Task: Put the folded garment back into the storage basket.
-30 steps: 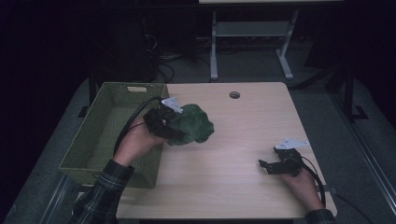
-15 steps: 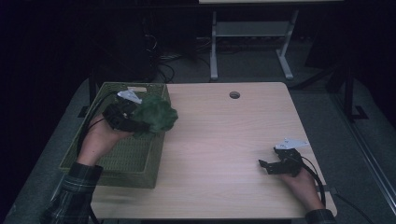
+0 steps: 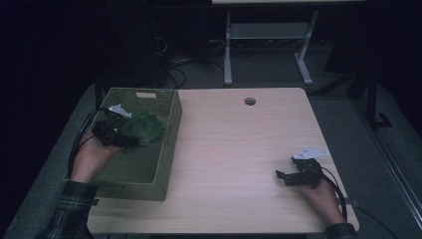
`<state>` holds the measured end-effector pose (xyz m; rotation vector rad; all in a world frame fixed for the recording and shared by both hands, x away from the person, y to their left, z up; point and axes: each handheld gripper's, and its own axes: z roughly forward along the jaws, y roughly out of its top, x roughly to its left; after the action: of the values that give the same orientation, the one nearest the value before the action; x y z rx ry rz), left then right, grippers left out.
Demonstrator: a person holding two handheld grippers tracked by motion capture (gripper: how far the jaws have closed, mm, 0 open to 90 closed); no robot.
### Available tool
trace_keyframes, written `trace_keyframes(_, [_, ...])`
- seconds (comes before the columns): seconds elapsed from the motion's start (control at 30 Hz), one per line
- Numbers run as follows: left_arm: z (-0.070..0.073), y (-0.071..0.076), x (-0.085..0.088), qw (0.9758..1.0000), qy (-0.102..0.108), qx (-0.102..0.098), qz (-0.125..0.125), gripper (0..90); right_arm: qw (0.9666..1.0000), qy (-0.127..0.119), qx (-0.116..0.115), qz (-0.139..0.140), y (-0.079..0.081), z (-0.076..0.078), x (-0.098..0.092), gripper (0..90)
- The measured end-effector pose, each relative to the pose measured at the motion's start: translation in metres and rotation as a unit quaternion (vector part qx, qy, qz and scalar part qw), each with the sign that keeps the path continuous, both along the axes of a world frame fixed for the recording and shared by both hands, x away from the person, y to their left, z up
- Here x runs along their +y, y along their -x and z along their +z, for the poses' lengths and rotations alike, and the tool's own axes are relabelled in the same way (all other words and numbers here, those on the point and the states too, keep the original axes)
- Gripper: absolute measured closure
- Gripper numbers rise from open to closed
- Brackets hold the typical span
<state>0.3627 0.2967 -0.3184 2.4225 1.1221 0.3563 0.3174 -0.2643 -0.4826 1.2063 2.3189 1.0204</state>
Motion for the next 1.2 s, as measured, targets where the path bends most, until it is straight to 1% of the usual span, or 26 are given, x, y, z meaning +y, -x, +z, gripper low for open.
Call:
trace_keyframes(0.03, [-0.004,0.000,0.002,1.0000,0.001,0.004,0.005,72.8,1.0000,0.000,0.000,0.000,0.000,0.000,0.000,14.0])
trace_keyframes(0.07, [-0.011,-0.001,0.005,0.9999,0.000,0.009,0.012,72.7,1.0000,0.000,0.000,0.000,0.000,0.000,0.000,14.0])
trace_keyframes(0.1, [-0.011,-0.001,0.005,0.9999,0.000,0.009,0.012,72.7,1.0000,0.000,0.000,0.000,0.000,0.000,0.000,14.0])
trace_keyframes(0.17, [-0.018,-0.002,0.009,0.9997,-0.005,0.017,0.019,72.7,1.0000,0.000,0.000,0.000,0.000,0.000,0.000,14.0])
trace_keyframes(0.23, [-0.024,-0.003,0.011,0.9995,-0.006,0.020,0.025,72.5,1.0000,0.000,0.000,0.000,0.000,0.000,0.000,14.0])
trace_keyframes(0.33, [-0.037,-0.005,0.014,0.9988,-0.013,0.032,0.034,72.3,1.0000,0.000,0.000,0.000,0.000,0.000,0.000,14.0])
trace_keyframes(0.57, [-0.063,-0.010,0.015,0.9973,-0.025,0.058,0.038,71.4,1.0000,0.000,0.000,0.000,0.000,0.000,0.000,14.0])
trace_keyframes(0.63, [-0.070,-0.012,0.016,0.9969,-0.023,0.065,0.039,71.1,1.0000,0.000,0.000,0.000,0.000,0.000,0.000,14.0])
trace_keyframes(0.77, [-0.080,-0.014,0.017,0.9961,-0.027,0.074,0.041,68.6,1.0000,0.000,0.000,0.000,0.000,0.000,0.000,14.0])
trace_keyframes(0.83, [-0.082,-0.015,0.017,0.9961,-0.027,0.073,0.041,67.6,1.0000,0.000,0.000,0.000,0.000,0.000,0.000,14.0])
trace_keyframes(0.9, [-0.082,-0.015,0.017,0.9963,-0.027,0.072,0.040,62.3,1.0000,0.000,0.000,0.000,0.000,0.000,0.000,14.0])
trace_keyframes(0.93, [-0.081,-0.015,0.017,0.9964,-0.021,0.071,0.042,58.0,1.0000,0.000,0.000,0.000,0.000,0.000,0.000,14.0])
trace_keyframes(0.97, [-0.080,-0.015,0.018,0.9968,-0.016,0.067,0.041,49.4,1.0000,0.000,0.000,0.000,0.000,0.000,0.000,14.0])
trace_keyframes(1.0, [-0.078,-0.015,0.018,0.9971,-0.013,0.063,0.042,49.4,1.0000,0.000,0.000,0.000,0.000,0.000,0.000,14.0])
trace_keyframes(1.03, [-0.076,-0.014,0.019,0.9972,-0.007,0.060,0.043,45.6,1.0000,0.000,0.000,0.000,0.000,0.000,0.000,14.0])
trace_keyframes(1.07, [-0.074,-0.013,0.019,0.9976,-0.005,0.055,0.041,40.0,1.0000,0.000,0.000,0.000,0.000,0.000,0.000,14.0])
trace_keyframes(1.1, [-0.072,-0.013,0.019,0.9978,-0.006,0.049,0.043,29.8,1.0000,0.000,0.000,0.000,0.000,0.000,0.000,14.0])
trace_keyframes(1.13, [-0.069,-0.012,0.019,0.9980,-0.005,0.046,0.044,29.8,1.0000,0.000,0.000,0.000,0.000,0.000,0.000,14.0])
trace_keyframes(1.17, [-0.065,-0.011,0.019,0.9982,-0.003,0.039,0.046,24.2,1.0000,0.000,0.000,0.000,0.000,0.000,0.000,14.0])
trace_keyframes(1.2, [-0.062,-0.010,0.019,0.9984,-0.002,0.035,0.045,24.2,1.0000,0.000,0.000,0.000,0.000,0.000,0.000,14.0])
